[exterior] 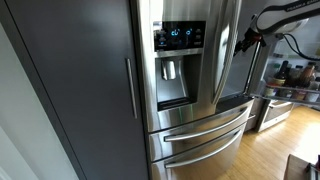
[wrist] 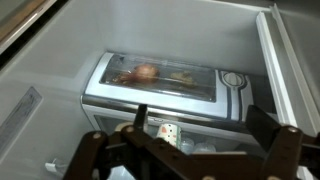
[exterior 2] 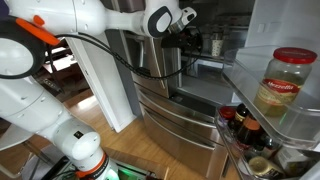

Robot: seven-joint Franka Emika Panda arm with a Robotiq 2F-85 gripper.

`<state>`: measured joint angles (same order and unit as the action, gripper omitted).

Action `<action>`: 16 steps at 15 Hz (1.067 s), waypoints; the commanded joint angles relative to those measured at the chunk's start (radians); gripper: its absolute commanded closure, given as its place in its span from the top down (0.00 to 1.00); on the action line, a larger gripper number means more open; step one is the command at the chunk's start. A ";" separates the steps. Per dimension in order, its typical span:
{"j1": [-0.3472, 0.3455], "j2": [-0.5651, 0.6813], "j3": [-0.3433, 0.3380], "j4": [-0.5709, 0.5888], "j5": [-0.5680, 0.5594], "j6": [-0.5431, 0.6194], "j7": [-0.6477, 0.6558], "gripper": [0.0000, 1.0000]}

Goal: Move the coffee cup to the bottom shelf

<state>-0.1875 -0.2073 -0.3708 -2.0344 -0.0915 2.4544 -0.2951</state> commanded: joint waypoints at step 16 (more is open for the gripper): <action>-0.095 0.396 0.053 0.403 0.145 0.024 0.273 1.00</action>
<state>-0.2464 0.1052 -0.3495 -1.7491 -0.0384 2.5574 0.0023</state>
